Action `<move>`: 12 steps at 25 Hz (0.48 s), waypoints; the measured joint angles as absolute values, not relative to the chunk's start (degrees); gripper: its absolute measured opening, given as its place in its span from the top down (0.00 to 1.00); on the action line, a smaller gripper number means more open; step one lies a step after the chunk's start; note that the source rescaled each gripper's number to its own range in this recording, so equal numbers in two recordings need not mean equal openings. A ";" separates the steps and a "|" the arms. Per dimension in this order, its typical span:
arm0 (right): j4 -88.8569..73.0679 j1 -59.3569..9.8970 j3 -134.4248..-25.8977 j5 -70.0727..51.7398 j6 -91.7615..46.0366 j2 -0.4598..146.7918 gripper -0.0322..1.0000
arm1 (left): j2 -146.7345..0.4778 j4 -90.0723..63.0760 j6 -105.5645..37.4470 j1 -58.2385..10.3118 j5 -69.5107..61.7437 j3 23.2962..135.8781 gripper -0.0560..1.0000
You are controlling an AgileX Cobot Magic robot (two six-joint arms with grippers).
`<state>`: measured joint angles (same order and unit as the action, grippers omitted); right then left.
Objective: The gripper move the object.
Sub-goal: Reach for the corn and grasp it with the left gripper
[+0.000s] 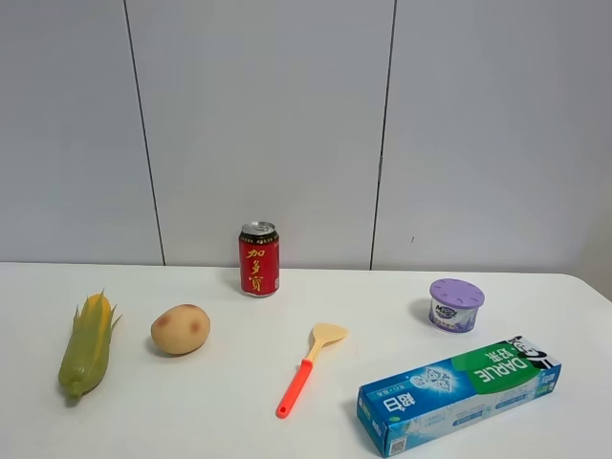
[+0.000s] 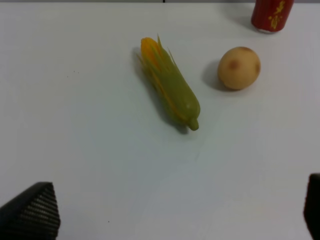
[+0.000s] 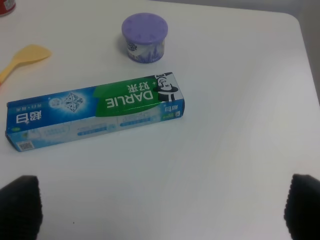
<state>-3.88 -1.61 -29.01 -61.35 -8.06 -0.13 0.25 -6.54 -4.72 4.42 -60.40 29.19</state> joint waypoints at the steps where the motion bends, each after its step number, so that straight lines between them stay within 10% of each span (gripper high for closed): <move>1: -3.88 -1.61 -29.01 -61.35 -8.06 -0.13 0.00 | 0.25 -6.54 -4.72 4.42 -60.40 29.19 0.00; 12: -3.88 -1.61 -29.01 -61.35 -8.06 -0.13 0.00 | 0.25 -6.54 -4.72 4.42 -60.40 29.19 0.00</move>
<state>-3.88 -1.61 -29.01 -61.35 -8.06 -0.13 0.25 -6.54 -4.72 4.42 -60.40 29.19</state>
